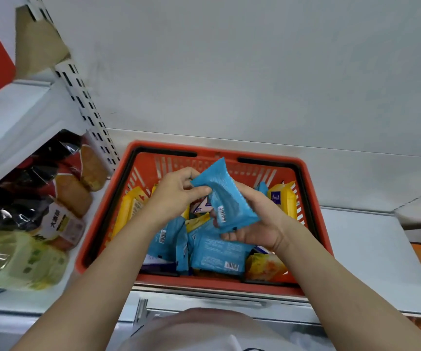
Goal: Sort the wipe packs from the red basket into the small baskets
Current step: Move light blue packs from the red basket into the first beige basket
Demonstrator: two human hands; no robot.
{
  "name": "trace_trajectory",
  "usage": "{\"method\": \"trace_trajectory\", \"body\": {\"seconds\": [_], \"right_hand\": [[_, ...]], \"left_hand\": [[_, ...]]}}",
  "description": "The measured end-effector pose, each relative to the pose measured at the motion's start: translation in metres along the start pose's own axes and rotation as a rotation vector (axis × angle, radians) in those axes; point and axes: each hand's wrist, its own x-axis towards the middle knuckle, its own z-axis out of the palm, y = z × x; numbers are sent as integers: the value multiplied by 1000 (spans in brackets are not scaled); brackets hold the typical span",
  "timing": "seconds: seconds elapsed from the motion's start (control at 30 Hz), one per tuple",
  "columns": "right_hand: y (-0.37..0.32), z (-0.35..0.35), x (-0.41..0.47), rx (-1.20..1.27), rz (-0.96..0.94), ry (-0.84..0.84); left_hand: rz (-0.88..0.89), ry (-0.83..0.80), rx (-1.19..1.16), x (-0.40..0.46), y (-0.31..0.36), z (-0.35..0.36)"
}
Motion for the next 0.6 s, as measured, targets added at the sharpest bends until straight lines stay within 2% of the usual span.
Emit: {"method": "trace_trajectory", "body": {"seconds": [0.1,0.17,0.23,0.3,0.4,0.5,0.6], "right_hand": [[-6,-4,3,50,6,221],[-11,-11,2,96,-37,377],[-12,-15,2,88,-62,463],[-9,-16,4,24,-78,529],[-2,-14,9,1,-125,543],[-1,-15,7,-22,-169,518],[-3,-15,6,-6,-268,531]], "left_hand": [[-92,45,164,-6,1,-2],[-241,12,457,-9,-2,-11],[-439,-190,714,-15,-3,-17],[-581,-375,813,-19,-9,-12],[-607,-394,770,-23,-15,0],[-497,-285,776,-23,-12,-14],[-417,-76,456,-19,-4,-38]]}}
